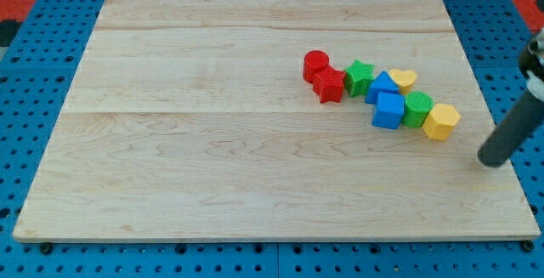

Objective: Place the yellow hexagon below the yellow heart

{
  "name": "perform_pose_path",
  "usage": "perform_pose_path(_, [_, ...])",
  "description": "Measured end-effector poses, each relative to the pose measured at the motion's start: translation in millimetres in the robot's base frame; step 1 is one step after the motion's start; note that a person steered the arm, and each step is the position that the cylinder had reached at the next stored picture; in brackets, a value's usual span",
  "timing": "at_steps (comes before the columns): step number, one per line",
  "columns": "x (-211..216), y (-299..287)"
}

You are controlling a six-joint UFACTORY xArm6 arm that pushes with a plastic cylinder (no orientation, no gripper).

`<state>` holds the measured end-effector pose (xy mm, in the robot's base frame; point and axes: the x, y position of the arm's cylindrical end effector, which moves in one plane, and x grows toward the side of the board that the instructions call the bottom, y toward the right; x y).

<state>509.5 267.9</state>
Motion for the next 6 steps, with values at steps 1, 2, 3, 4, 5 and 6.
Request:
perform_pose_path(1, [-30, -47])
perform_pose_path(2, [-27, -62])
perform_pose_path(3, [-4, -59])
perform_pose_path(4, [-27, -67])
perform_pose_path(5, [-54, -67])
perform_pose_path(6, [-65, -67])
